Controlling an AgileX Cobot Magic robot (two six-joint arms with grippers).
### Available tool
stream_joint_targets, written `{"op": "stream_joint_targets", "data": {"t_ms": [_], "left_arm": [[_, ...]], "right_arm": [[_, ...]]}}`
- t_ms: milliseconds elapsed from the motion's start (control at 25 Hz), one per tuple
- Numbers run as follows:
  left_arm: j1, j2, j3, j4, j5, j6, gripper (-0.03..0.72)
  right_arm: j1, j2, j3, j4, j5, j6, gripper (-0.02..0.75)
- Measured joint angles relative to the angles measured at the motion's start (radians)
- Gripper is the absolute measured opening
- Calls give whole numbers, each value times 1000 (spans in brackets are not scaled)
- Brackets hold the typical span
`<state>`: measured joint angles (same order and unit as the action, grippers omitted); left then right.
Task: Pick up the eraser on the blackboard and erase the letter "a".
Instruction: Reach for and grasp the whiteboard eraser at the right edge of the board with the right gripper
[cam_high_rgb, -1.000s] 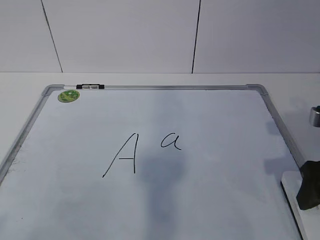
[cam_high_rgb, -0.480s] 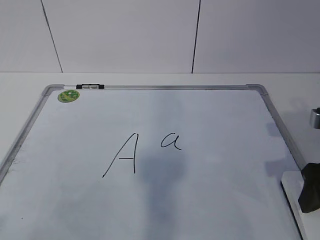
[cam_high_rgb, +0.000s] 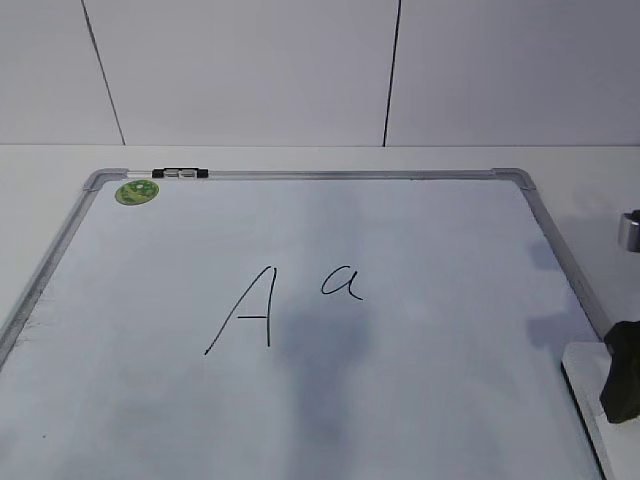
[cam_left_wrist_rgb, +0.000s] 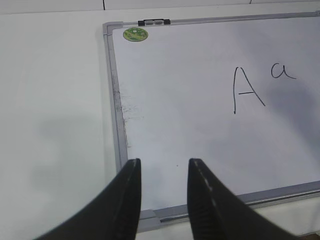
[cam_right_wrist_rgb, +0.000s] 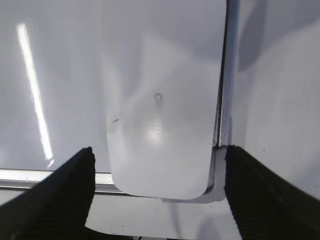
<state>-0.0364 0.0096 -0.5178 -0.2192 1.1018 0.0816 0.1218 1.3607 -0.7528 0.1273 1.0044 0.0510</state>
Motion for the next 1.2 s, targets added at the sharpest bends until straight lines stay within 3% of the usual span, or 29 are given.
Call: {"op": "stream_joint_targets", "data": {"t_ms": [440, 1200], "left_arm": [[0, 0, 0, -4, 0, 0, 239], [0, 0, 0, -20, 0, 0, 239]], "right_arm": [[57, 52, -66, -82, 52, 62, 634], [60, 112, -73, -60, 27, 77, 632]]}}
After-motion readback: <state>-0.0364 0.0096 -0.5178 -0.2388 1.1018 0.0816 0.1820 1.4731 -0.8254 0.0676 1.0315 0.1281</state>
